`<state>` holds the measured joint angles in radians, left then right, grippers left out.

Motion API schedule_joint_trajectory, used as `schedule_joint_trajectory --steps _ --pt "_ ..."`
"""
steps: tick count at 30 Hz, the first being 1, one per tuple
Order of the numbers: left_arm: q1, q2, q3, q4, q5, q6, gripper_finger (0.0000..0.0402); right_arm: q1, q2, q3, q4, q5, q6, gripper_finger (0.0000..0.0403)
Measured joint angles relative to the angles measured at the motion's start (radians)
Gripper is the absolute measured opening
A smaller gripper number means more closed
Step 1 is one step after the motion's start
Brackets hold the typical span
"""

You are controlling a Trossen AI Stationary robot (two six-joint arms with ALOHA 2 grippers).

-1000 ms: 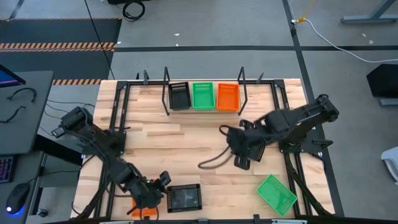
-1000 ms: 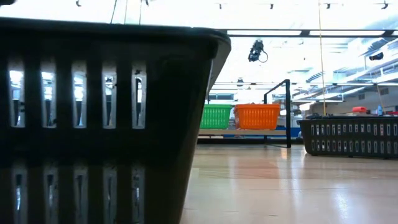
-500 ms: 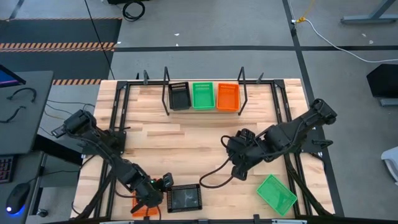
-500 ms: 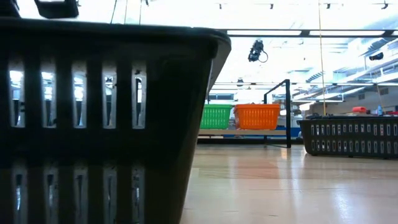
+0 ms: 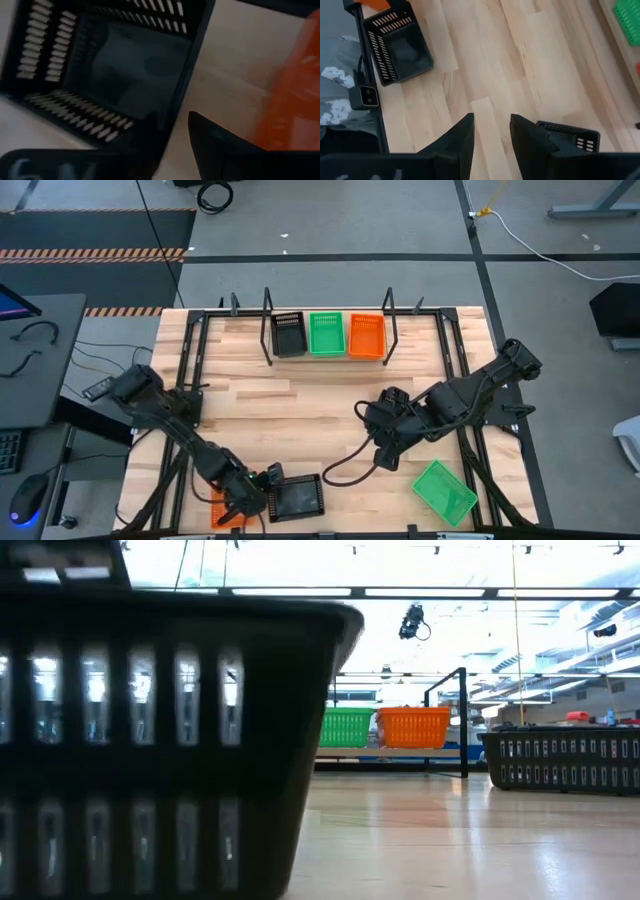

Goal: Stack baskets on shelf by color
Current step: Stack the bottom black bin on the black bin on the shelf

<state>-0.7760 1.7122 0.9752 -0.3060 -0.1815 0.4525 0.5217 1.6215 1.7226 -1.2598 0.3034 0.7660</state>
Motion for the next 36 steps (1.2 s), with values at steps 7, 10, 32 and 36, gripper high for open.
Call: schedule_joint_trajectory --steps 7,10,32,36 --pt "0.022 0.076 0.0 0.091 -0.017 -0.003 0.0117 0.0 0.0 0.0 -0.001 0.011 -0.034 0.013" --pt "0.027 0.076 0.0 0.107 -0.093 -0.034 0.0113 0.0 0.0 0.0 -0.004 0.011 -0.037 0.013" --pt "0.214 0.069 0.262 -0.275 -0.38 -0.225 0.0004 0.019 0.0 -0.071 0.012 0.077 -0.062 0.013" --pt "0.323 0.02 0.269 -0.376 -0.352 -0.316 0.0003 0.028 0.0 -0.136 0.018 0.099 -0.045 0.013"
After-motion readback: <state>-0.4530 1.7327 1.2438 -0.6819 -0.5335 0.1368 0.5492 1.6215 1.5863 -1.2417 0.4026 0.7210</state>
